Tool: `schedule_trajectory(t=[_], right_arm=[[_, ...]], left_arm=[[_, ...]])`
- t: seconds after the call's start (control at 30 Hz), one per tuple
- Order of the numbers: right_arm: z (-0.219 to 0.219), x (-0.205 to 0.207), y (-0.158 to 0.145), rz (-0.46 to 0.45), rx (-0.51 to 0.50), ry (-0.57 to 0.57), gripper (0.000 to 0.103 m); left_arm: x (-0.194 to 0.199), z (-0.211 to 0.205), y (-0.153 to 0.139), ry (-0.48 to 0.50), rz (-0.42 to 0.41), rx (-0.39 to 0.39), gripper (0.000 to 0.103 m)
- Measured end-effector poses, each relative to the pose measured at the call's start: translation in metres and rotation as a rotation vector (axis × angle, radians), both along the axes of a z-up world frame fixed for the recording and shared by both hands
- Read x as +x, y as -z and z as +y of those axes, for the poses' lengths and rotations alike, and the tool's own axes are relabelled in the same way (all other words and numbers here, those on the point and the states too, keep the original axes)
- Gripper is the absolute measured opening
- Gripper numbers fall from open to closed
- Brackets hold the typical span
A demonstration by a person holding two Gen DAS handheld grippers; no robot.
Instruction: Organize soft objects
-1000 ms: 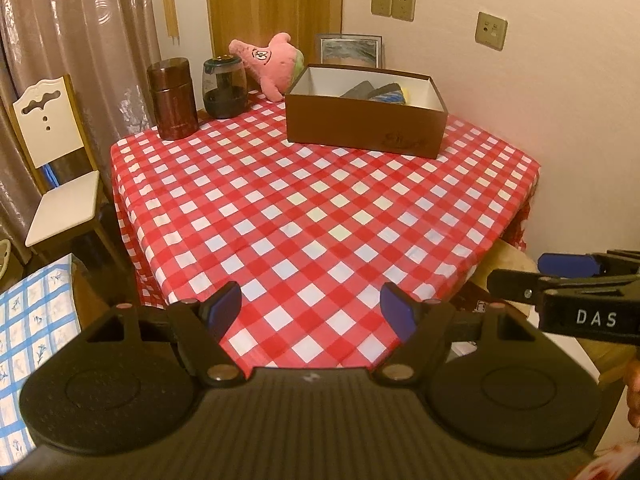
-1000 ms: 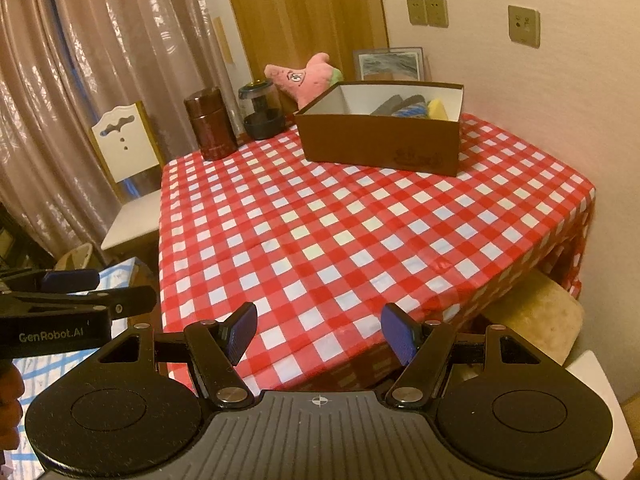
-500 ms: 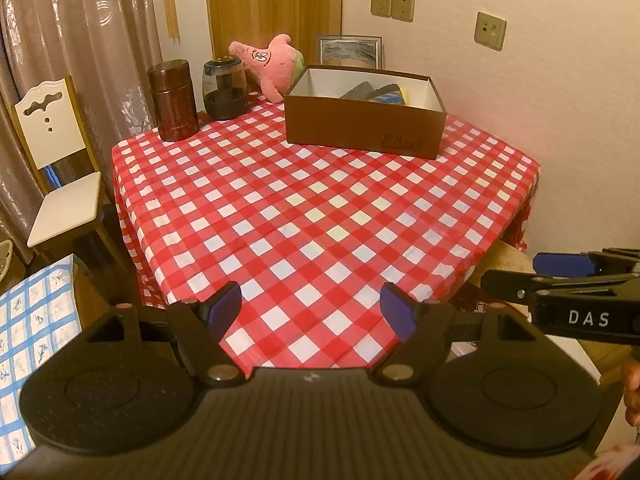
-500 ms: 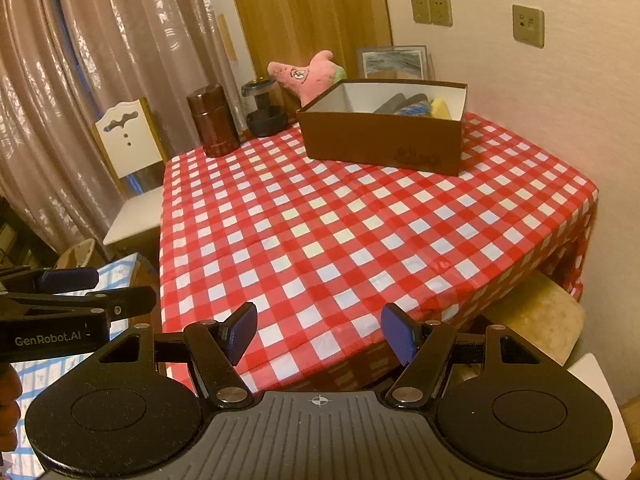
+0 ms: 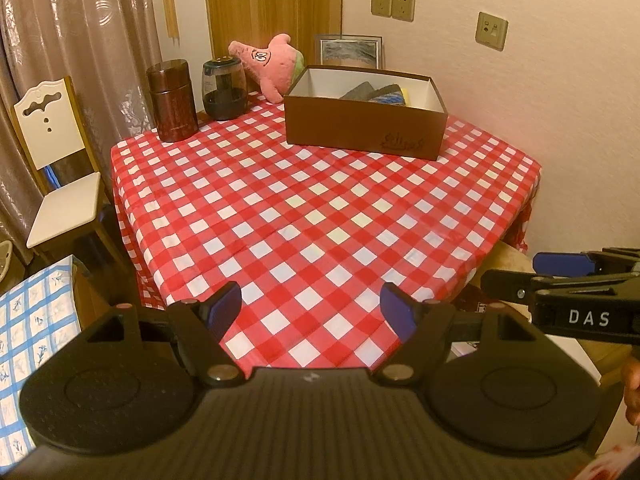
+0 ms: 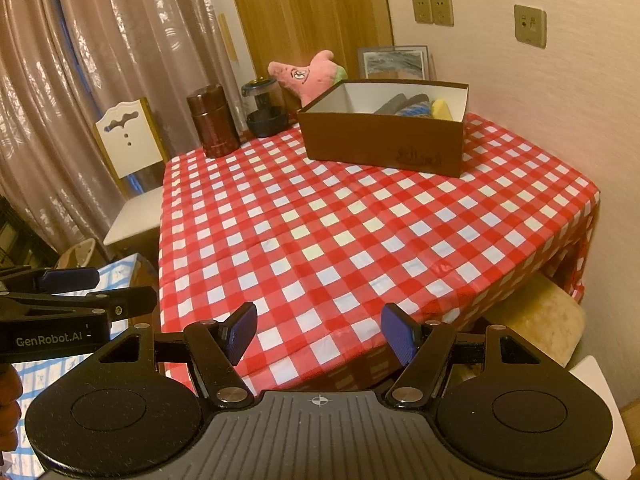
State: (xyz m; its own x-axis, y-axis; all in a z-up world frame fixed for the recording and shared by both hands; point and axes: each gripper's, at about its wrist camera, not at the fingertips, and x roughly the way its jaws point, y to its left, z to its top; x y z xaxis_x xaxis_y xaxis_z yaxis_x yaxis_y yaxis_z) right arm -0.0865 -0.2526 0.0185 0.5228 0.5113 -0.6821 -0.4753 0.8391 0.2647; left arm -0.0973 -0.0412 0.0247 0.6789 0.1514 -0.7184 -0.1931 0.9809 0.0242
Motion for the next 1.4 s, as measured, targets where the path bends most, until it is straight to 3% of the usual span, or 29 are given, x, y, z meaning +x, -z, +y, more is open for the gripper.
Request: schedule_trajectory(t=[1.4], right_arm=[[0.0002, 0.0012, -0.0005, -0.002, -0.001, 0.000, 0.069]], left_arm=[[0.0022, -0.0020, 0.0003, -0.003, 0.000, 0.001, 0.075]])
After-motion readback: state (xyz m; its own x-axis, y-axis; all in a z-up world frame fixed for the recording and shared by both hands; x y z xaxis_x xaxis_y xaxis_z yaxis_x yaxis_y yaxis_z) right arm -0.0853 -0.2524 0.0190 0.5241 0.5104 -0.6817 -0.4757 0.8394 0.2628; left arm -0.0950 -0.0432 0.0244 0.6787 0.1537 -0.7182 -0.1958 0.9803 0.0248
